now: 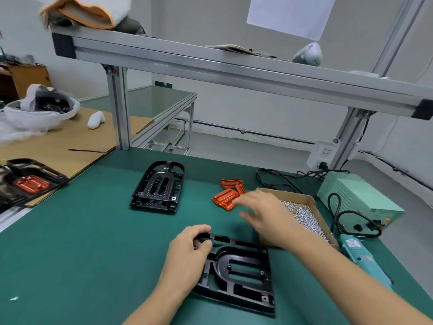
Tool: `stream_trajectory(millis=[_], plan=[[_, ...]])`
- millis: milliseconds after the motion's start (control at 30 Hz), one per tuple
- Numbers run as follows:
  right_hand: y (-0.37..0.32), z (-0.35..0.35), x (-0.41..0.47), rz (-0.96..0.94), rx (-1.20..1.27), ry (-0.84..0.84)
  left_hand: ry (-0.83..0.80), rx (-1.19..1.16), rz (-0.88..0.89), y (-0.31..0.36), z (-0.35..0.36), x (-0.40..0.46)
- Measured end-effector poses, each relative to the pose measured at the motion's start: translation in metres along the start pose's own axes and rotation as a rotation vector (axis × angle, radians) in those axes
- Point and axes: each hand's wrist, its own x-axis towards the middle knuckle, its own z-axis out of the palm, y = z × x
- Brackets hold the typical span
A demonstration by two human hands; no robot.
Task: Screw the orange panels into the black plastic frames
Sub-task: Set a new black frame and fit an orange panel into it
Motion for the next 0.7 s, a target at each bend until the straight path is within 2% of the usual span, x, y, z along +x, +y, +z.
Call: stream_trajectory(millis=[267, 467, 700], plan=[[0.025, 0.025, 0.079, 0.08, -0.302, -0.208, 0.008, 0.097, 0.025, -0.001, 0.001, 0.001], [0.024, 0.038, 0.093, 0.077, -0.378, -0.4, 0.046, 0.083, 0.024, 0.001, 0.004, 0.002], [0.023, 0.039, 0.097, 0.047, -0.385, -0.359, 0.146, 0.094, 0.092, 0.002, 0.007, 0.004]])
